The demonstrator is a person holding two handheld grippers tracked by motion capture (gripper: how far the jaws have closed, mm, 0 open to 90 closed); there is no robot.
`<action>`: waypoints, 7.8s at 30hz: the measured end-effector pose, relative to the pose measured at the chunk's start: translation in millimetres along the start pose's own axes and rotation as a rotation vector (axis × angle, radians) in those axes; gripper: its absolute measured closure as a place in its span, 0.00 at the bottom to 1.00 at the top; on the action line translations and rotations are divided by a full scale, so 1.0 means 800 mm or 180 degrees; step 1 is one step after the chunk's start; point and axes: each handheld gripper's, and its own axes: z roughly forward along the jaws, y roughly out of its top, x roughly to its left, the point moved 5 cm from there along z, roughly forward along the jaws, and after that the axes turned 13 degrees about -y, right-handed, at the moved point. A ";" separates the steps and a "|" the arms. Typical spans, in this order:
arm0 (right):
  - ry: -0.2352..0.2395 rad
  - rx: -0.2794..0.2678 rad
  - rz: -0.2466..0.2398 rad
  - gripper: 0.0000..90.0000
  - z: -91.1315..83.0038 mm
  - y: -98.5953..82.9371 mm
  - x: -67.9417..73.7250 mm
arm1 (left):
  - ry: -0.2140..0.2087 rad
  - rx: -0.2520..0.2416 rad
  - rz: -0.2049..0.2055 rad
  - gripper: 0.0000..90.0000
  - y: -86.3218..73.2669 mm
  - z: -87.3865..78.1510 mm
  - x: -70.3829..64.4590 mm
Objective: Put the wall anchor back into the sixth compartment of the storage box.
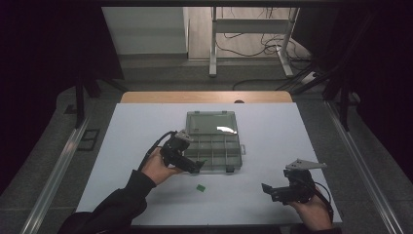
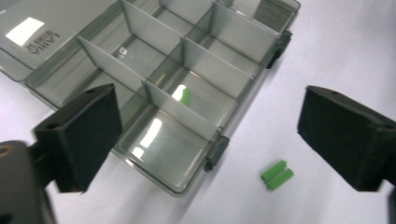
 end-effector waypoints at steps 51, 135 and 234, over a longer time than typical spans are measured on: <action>0.0000 0.0044 -0.0013 0.01 0.001 0.000 0.001 | -0.0351 0.0541 0.0349 0.56 -0.044 0.032 -0.043; -0.0007 0.0039 0.0008 0.00 0.001 -0.001 0.000 | -0.0375 0.0599 0.0372 0.94 -0.032 0.042 -0.036; -0.0023 0.0129 -0.0035 0.00 0.005 -0.002 -0.001 | -0.0051 0.0244 0.0061 0.93 0.030 0.054 0.031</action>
